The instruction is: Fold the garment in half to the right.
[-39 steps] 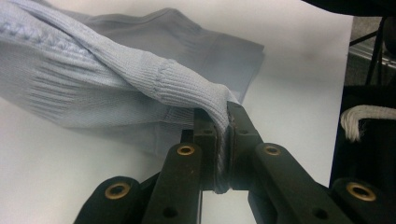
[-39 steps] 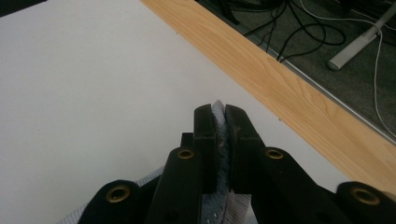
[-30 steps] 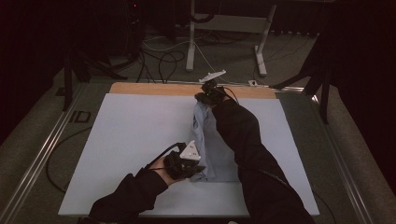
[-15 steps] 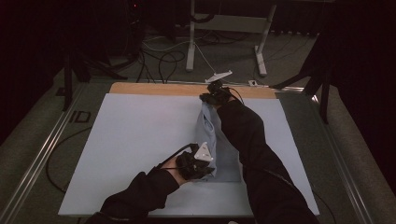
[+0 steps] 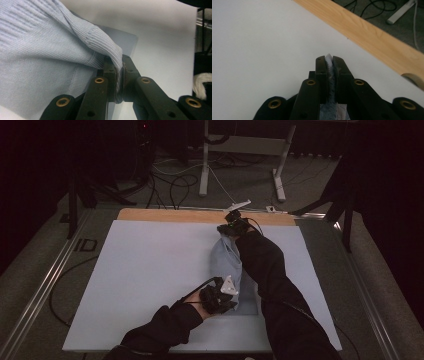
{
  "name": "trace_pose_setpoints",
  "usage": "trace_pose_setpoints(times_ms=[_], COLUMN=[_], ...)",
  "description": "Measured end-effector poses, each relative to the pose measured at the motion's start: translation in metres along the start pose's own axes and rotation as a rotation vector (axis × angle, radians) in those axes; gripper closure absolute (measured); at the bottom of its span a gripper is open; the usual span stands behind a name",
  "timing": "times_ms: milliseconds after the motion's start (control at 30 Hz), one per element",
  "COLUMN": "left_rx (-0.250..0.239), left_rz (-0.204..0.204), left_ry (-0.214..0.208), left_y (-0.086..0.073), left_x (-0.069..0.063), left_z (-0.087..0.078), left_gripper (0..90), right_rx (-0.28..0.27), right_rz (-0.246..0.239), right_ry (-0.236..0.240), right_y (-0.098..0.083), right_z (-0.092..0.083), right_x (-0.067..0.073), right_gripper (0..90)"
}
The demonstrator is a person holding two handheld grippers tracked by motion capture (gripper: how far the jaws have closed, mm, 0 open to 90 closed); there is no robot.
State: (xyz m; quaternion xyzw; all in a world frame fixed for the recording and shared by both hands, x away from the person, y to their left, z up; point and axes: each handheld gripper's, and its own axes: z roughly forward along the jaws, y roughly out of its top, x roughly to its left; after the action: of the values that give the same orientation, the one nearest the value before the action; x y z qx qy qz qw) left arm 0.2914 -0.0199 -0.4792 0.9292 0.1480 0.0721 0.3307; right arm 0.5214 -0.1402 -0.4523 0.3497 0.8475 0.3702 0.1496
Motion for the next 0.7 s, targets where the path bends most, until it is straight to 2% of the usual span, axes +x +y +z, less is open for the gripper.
trace_pose_setpoints(times_ms=[167, 367, 533, 633, 700], left_rx=[0.020, 0.031, 0.040, 0.045, 0.052], left_rz=[-0.013, -0.035, -0.050, -0.064, -0.055], left_ry=[0.001, -0.004, 0.005, 0.008, 0.017], left_y=[0.002, 0.003, 0.005, 0.007, 0.009], left_x=[0.000, 0.002, 0.003, 0.004, 0.003], left_z=[0.013, 0.025, 0.032, 0.034, 0.036], left_gripper=[86.6, 86.5, 86.5, 86.5, 86.5], right_rx=[0.028, 0.027, 0.018, 0.030, 0.037], right_rz=[0.002, 0.034, 0.034, 0.021, 0.024], right_ry=[-0.001, 0.029, 0.045, 0.026, 0.023], right_y=[-0.007, -0.015, -0.019, -0.019, -0.020], right_z=[0.006, 0.013, 0.019, 0.021, 0.022], right_x=[-0.004, -0.012, -0.013, -0.015, -0.017], right_gripper=[84.2, 83.8, 83.8, 82.8, 81.4])
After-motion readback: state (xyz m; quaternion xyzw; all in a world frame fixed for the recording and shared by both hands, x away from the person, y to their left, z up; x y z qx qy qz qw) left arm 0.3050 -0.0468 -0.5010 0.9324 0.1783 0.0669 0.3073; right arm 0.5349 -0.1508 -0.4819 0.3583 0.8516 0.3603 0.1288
